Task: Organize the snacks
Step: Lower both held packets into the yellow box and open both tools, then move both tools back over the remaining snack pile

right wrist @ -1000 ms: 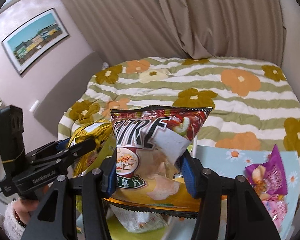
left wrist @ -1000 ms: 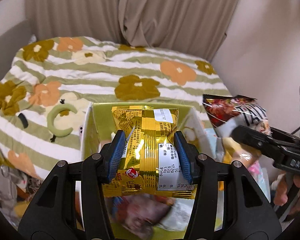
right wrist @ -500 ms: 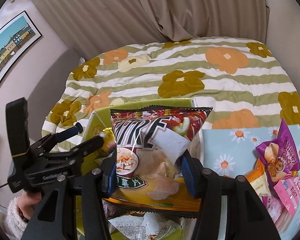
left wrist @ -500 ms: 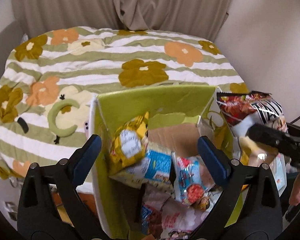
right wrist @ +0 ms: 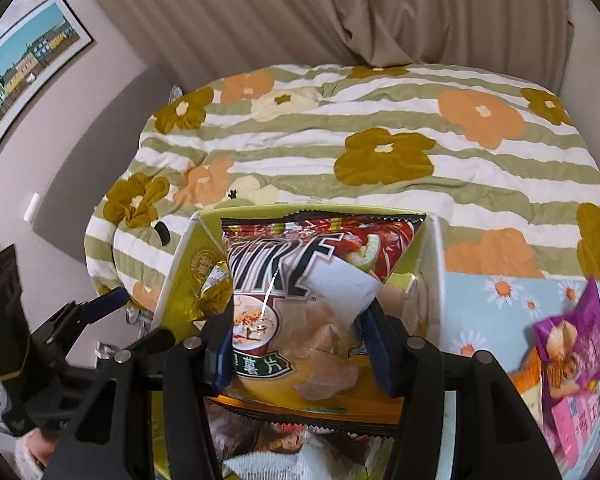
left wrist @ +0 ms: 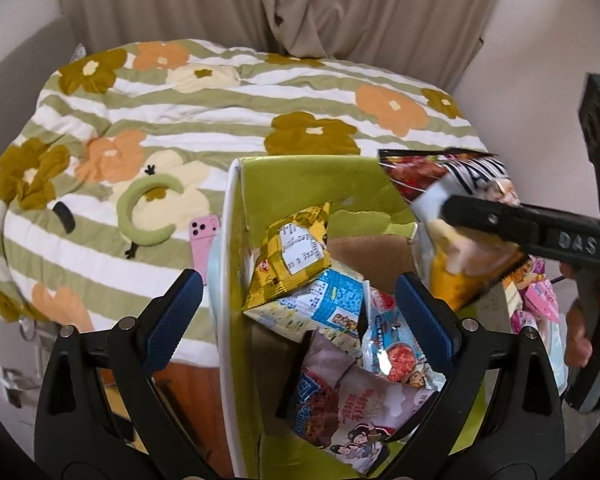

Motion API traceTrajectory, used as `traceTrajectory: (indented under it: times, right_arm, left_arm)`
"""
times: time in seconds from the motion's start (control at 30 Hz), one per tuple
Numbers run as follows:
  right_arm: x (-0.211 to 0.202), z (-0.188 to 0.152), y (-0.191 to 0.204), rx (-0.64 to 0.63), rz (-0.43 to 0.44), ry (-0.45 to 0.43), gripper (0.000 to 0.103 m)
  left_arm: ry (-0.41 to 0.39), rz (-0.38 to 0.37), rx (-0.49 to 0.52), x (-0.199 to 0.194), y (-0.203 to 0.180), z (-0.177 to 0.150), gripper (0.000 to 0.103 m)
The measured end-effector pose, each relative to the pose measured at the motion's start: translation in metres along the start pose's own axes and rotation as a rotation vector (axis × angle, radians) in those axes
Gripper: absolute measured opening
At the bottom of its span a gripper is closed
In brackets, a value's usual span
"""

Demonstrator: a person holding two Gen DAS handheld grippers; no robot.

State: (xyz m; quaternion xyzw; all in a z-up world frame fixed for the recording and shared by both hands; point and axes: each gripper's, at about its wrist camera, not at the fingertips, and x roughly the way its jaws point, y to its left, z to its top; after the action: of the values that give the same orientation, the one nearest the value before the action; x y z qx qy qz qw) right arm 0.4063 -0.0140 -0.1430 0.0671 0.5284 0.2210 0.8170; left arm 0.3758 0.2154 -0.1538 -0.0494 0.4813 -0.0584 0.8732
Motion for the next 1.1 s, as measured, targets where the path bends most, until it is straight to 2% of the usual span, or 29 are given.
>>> traceTrajectory:
  times: [0.1, 0.13, 0.17, 0.23, 0.4, 0.6, 0.97, 1.1]
  right_arm:
    - [0.014, 0.005, -0.002, 0.019, 0.017, 0.023, 0.056]
    - [0.017, 0.006, -0.004, 0.031, 0.03, 0.024, 0.066]
    - [0.019, 0.006, -0.006, 0.041, 0.043, 0.02, 0.082]
    - [0.018, 0.004, -0.007, 0.046, 0.051, -0.006, 0.097]
    - [0.015, -0.003, -0.004, -0.002, 0.012, -0.028, 0.098]
    - [0.005, -0.006, 0.002, -0.027, 0.007, -0.041, 0.098]
    - [-0.058, -0.018, 0.017, -0.037, -0.005, -0.135, 0.098]
    - [-0.083, -0.027, 0.019, -0.023, -0.03, -0.177, 0.098]
  left_arm:
    - [0.012, 0.018, -0.001, 0.004, 0.0, 0.0, 0.096]
    - [0.014, 0.023, -0.002, 0.005, 0.0, -0.001, 0.096]
    - [0.015, 0.025, -0.003, 0.006, 0.0, -0.001, 0.096]
    - [0.021, 0.03, 0.0, 0.007, -0.001, -0.003, 0.096]
    - [0.027, 0.031, -0.001, 0.007, -0.003, -0.005, 0.096]
    - [0.015, 0.032, 0.006, -0.004, -0.008, -0.006, 0.096]
    - [-0.028, 0.051, 0.058, -0.052, -0.024, -0.006, 0.096]
    - [-0.068, 0.028, 0.084, -0.071, -0.033, -0.006, 0.096]
